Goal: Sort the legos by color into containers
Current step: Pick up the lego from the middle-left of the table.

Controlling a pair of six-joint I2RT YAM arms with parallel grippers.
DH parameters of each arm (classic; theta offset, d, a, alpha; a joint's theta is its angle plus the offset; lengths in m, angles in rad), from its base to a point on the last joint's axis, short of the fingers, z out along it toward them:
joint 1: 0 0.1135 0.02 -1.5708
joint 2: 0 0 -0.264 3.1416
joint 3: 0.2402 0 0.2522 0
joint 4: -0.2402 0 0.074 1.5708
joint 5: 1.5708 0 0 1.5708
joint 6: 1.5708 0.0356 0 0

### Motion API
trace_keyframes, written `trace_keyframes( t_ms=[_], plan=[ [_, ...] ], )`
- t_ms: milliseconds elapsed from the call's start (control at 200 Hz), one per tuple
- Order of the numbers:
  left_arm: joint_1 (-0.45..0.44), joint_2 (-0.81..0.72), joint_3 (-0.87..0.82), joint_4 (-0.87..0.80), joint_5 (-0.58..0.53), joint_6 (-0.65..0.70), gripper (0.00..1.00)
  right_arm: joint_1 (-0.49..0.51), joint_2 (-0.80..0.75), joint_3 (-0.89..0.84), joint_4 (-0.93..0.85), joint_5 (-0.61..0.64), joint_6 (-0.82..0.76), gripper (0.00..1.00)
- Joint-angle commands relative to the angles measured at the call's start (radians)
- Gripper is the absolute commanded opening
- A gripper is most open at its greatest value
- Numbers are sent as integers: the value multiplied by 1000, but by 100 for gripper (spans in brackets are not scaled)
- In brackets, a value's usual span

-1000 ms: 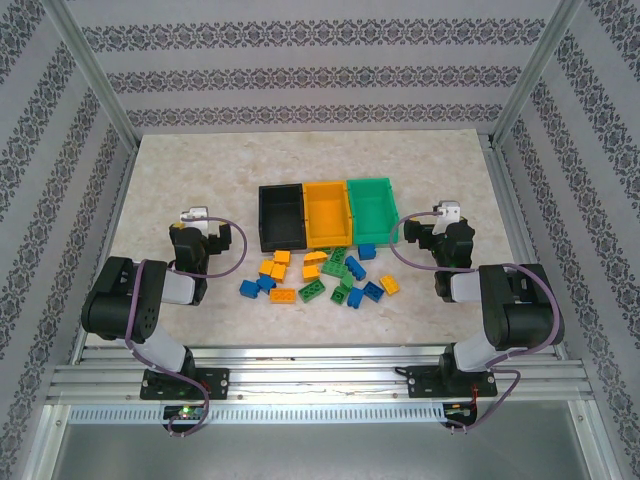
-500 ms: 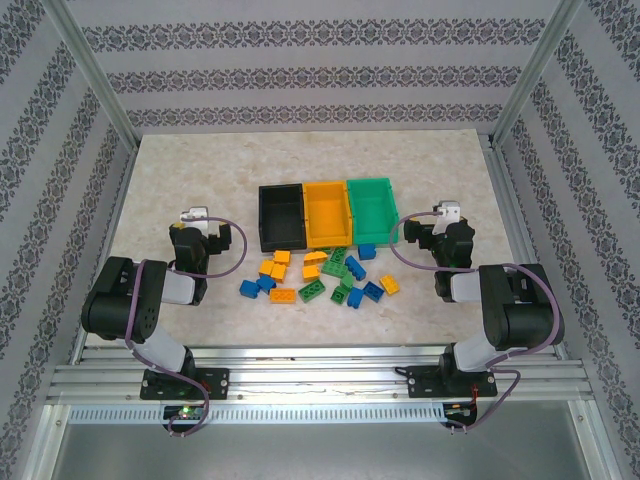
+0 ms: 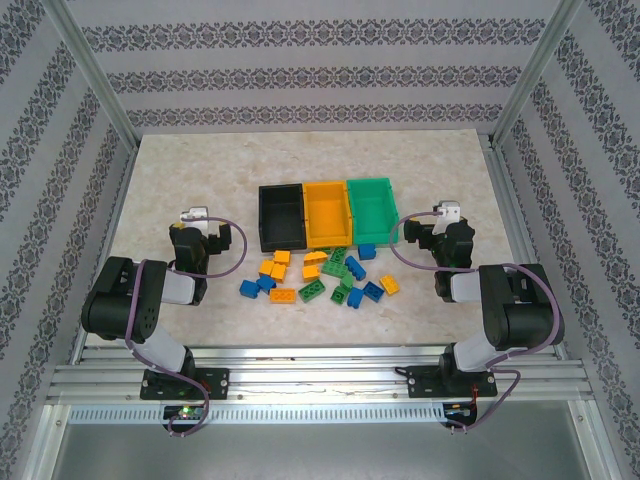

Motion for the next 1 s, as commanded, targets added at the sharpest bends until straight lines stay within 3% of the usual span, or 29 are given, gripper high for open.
trace_keyframes(
  t_ms=[0, 145, 330, 460, 535, 620, 695, 784, 994],
  plan=[
    [12, -14, 9, -13, 1, -12, 99, 6, -15, 6, 23, -7, -7, 98],
    [8, -79, -18, -11, 27, 4, 100, 7, -143, -5, -61, 4, -9, 99],
    [7, -303, 28, -299, -14, -39, 99, 10, -292, -5, -148, 40, 6, 98],
    [9, -413, 97, -533, -5, -158, 99, 0, -426, -70, -169, 175, 253, 98],
    [20, -453, 116, -610, 80, -231, 99, -17, -478, -66, -210, 127, 312, 98],
    [30, -482, 145, -687, 288, -232, 99, -20, -505, 30, -459, 88, 348, 98],
    [29, -491, 190, -798, 385, -275, 100, -20, -489, 77, -577, -25, 303, 98],
    [27, -496, 239, -944, 436, -325, 100, -19, -478, 58, -537, -108, 324, 98],
    [-15, -490, 300, -1229, 525, -384, 100, -7, -382, 163, -675, -200, 389, 98]
  ],
)
